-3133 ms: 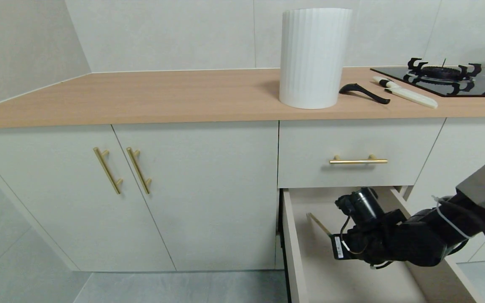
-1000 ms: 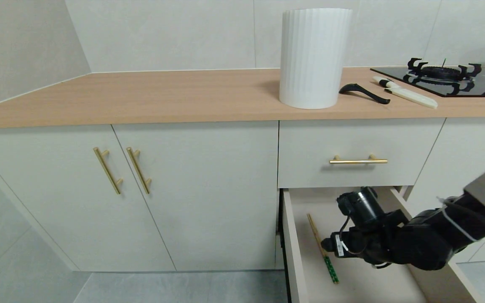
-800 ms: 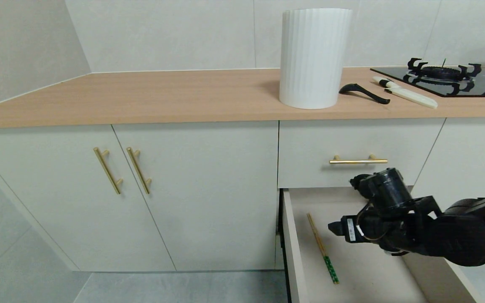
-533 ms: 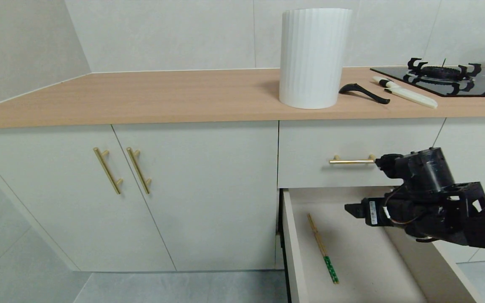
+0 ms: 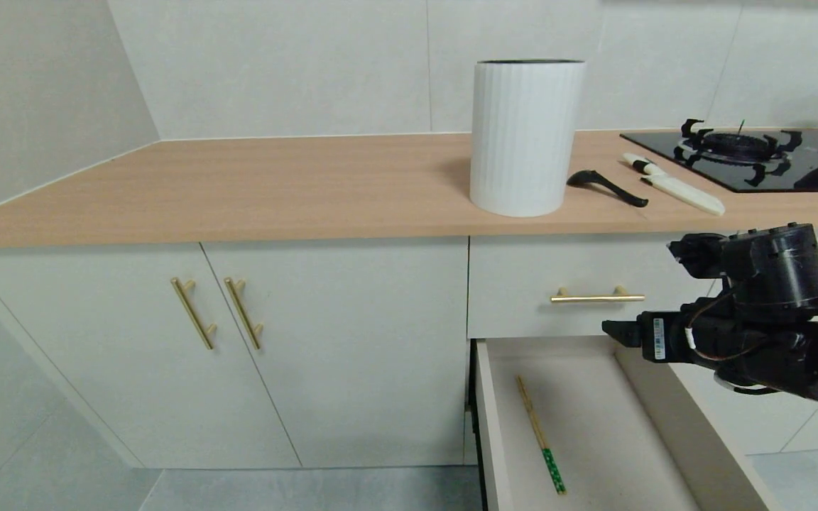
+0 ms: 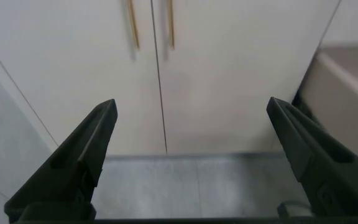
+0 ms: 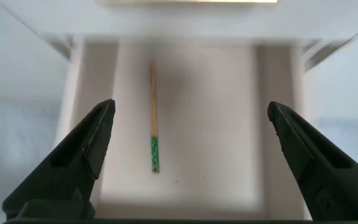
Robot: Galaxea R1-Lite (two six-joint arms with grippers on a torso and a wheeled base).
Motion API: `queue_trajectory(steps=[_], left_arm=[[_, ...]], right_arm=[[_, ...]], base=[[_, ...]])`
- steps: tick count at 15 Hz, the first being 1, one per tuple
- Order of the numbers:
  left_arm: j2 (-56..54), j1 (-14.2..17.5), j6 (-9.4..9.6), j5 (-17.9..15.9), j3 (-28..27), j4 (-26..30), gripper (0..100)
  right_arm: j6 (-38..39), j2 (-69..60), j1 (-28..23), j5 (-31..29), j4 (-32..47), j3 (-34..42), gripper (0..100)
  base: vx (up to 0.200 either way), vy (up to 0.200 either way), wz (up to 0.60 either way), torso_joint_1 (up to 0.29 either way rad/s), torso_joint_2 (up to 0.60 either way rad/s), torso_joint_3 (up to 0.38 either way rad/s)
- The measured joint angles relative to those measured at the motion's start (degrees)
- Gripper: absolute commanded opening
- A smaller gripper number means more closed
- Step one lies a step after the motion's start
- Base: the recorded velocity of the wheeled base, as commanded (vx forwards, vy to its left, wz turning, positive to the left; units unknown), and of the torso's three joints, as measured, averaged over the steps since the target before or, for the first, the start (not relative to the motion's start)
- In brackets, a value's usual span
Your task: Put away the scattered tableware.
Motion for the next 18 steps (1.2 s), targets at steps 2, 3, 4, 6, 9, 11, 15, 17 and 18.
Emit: queue_trajectory(steps=[2, 3, 4, 6, 9, 11, 15, 17, 18], left_arm=[[0.0, 0.0, 0.00, 0.0, 0.0, 0.1, 100], [0.0, 0.0, 0.00, 0.0, 0.0, 0.0, 100], [0.0, 0.0, 0.00, 0.0, 0.0, 0.0, 100], [0.0, 0.0, 0.00, 0.0, 0.0, 0.0, 100], [0.0, 0.0, 0.00, 0.0, 0.0, 0.0, 100], [0.0, 0.0, 0.00, 0.0, 0.0, 0.0, 100], [0.0, 0.0, 0.00, 0.0, 0.0, 0.0, 100], [0.0, 0.0, 0.00, 0.0, 0.0, 0.0, 100], [0.0, 0.0, 0.00, 0.0, 0.0, 0.0, 100]], right_arm=[[0.0, -0.2, -0.3, 0.0, 0.1, 0.0, 100], [-0.1, -0.2, -0.4, 0.0, 0.1, 0.0, 100], [-0.4, -0.2, -0.4, 0.0, 0.1, 0.0, 100], [-0.6, -0.2, -0.5, 0.0, 0.1, 0.1, 100], [-0.7, -0.1, -0.5, 0.0, 0.1, 0.3, 100], [-0.7, 0.0, -0.5, 0.0, 0.0, 0.3, 100], [-1.7, 0.2, -1.2, 0.0, 0.0, 0.4, 100], [-1.7, 0.3, -1.4, 0.1, -0.2, 0.4, 100], [-1.8, 0.3, -1.9, 0.1, -0.4, 0.4, 100]], base=[[0.000, 0.000, 0.00, 0.161, -0.48, -0.293], [0.000, 0.000, 0.00, 0.168, -0.47, -0.290], [0.000, 0.000, 0.00, 0.178, -0.48, -0.295], [0.000, 0.000, 0.00, 0.188, -0.48, -0.290], [0.000, 0.000, 0.00, 0.198, -0.48, -0.286], [0.000, 0.000, 0.00, 0.208, -0.48, -0.281], [0.000, 0.000, 0.00, 0.226, -0.50, -0.284], [0.000, 0.000, 0.00, 0.105, -0.23, -0.125], [0.000, 0.000, 0.00, 0.046, -0.09, -0.056]])
